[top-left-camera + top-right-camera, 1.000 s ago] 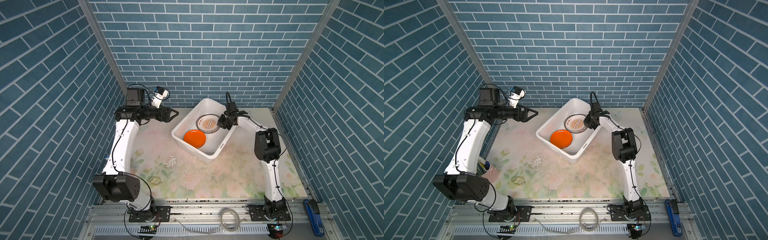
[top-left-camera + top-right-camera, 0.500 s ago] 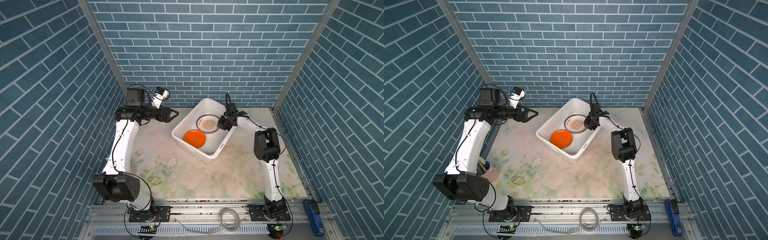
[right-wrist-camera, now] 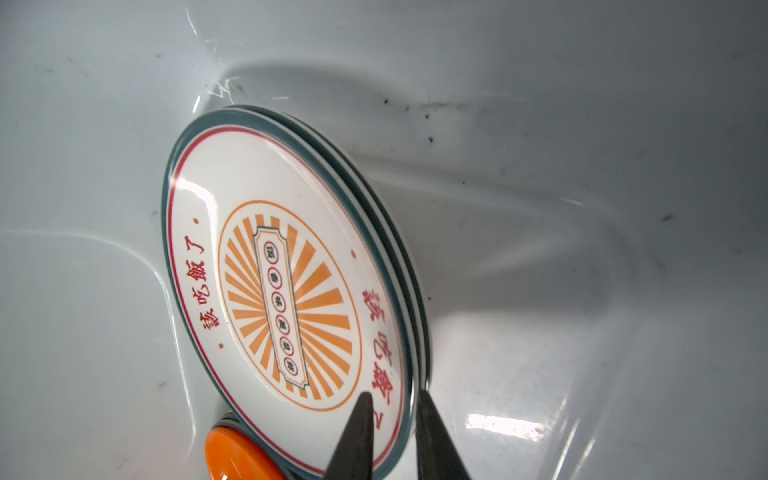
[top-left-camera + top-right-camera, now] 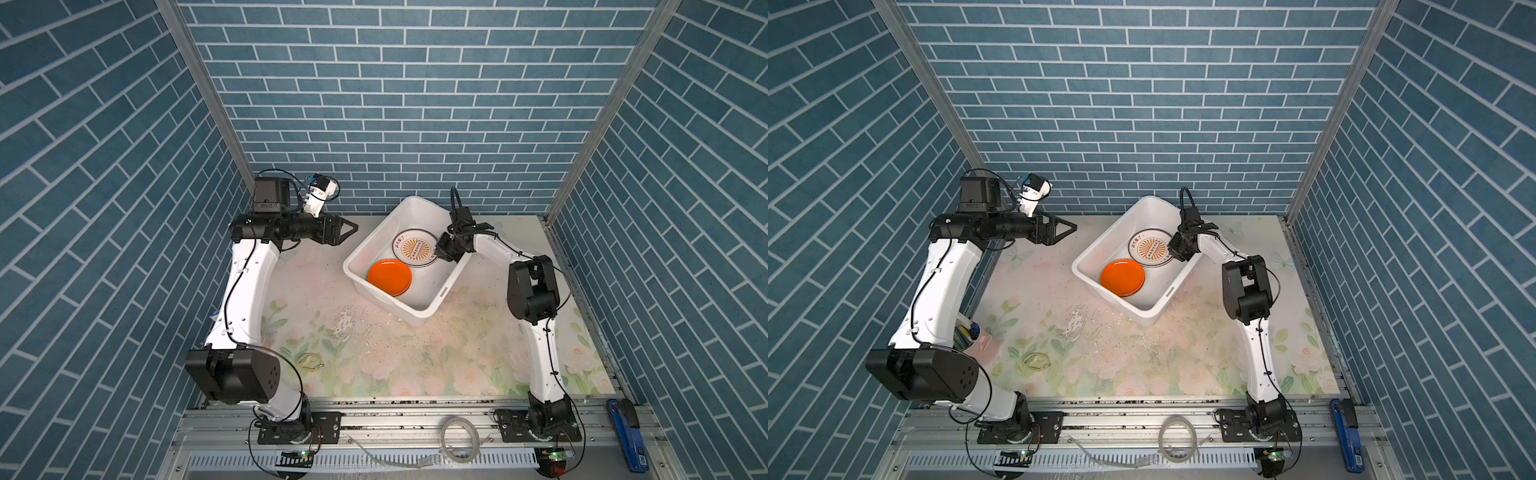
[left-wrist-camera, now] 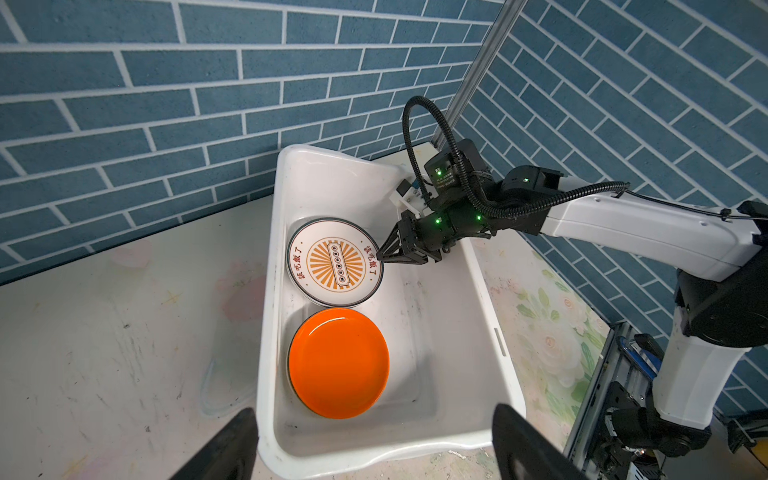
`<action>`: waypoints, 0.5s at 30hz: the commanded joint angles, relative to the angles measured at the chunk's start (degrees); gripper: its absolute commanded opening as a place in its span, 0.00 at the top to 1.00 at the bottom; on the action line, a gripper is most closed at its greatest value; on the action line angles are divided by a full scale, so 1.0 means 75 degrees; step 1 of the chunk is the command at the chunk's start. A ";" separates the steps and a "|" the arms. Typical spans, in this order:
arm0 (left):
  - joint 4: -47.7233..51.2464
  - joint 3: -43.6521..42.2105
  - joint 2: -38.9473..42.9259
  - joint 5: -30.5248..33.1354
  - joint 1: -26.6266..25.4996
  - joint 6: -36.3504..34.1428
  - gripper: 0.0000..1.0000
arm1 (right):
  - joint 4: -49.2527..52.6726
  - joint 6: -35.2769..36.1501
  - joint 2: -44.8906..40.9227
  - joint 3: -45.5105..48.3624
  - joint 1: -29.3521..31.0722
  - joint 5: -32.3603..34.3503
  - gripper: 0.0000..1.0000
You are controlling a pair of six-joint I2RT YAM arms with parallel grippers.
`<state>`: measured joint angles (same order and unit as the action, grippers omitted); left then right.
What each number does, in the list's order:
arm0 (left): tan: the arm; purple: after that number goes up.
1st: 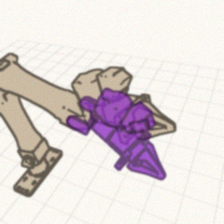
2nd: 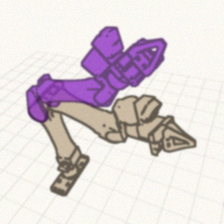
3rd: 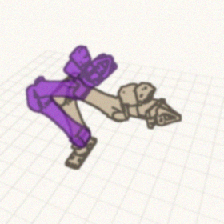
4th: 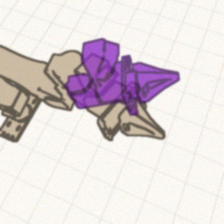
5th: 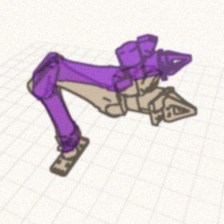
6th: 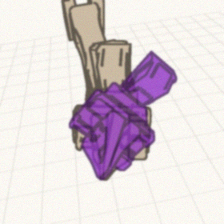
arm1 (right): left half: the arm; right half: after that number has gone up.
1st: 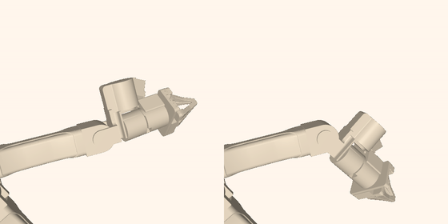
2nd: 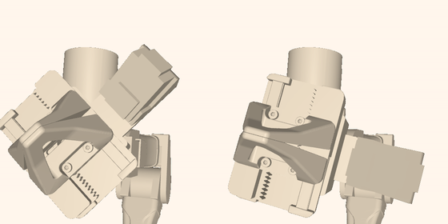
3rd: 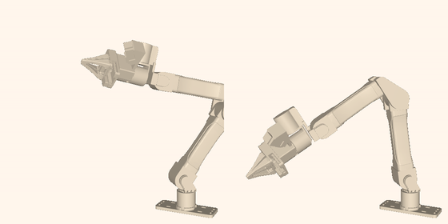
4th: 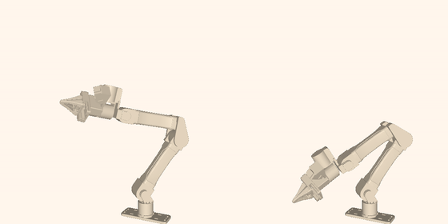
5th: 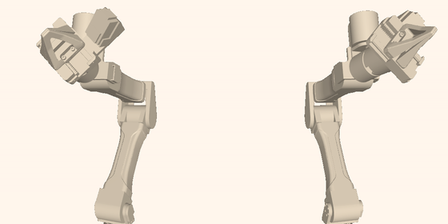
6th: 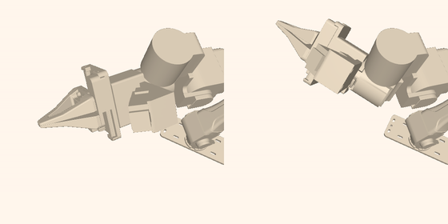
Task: Place the plates into the plastic bin on the countertop
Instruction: 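Lay the plate flat on the stack and open the right gripper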
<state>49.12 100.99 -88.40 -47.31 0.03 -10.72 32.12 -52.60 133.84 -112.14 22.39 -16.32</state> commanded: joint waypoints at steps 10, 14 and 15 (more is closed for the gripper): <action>0.0041 -0.0064 0.0233 0.0450 -0.0004 -0.0041 0.07 | -0.0357 0.0405 -0.0677 -0.0382 0.0026 0.0055 0.79; -0.0092 -0.0307 0.0291 0.1067 -0.0004 0.0051 0.02 | -0.0571 0.0673 -0.1018 -0.0470 0.0023 -0.0028 0.79; -0.0153 -0.0355 0.0291 0.1257 0.0004 0.0127 0.01 | -0.0656 0.0749 -0.1041 -0.0482 0.0028 -0.0100 0.79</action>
<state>48.93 99.50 -87.46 -42.26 0.03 -10.68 29.85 -50.13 131.02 -113.23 22.41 -16.27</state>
